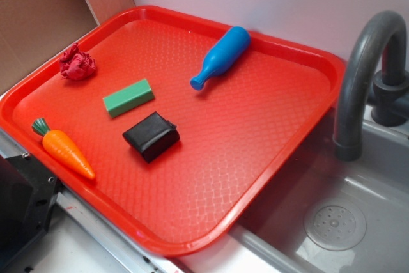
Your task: Grab the red paper.
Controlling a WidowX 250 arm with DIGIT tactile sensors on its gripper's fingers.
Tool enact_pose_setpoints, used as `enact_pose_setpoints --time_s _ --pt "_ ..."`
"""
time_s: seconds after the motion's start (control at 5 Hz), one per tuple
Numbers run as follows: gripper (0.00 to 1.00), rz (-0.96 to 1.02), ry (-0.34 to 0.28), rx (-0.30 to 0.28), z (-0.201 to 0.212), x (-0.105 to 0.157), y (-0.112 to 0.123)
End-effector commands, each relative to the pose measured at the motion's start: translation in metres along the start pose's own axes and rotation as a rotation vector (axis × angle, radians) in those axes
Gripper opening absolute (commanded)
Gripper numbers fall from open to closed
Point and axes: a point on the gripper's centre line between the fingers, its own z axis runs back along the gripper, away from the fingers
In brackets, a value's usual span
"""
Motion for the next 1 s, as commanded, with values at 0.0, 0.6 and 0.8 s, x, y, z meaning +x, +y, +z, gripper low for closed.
enact_pose_setpoints --time_s 0.0,0.6,0.8 --pt "1.0 0.0 0.0 0.0 0.0 0.0 0.0" --pt "1.0 0.731 -0.245 0.081 -0.032 0.035 0.075" --pt "1.0 0.925 -0.262 0.174 -0.057 0.043 0.108"
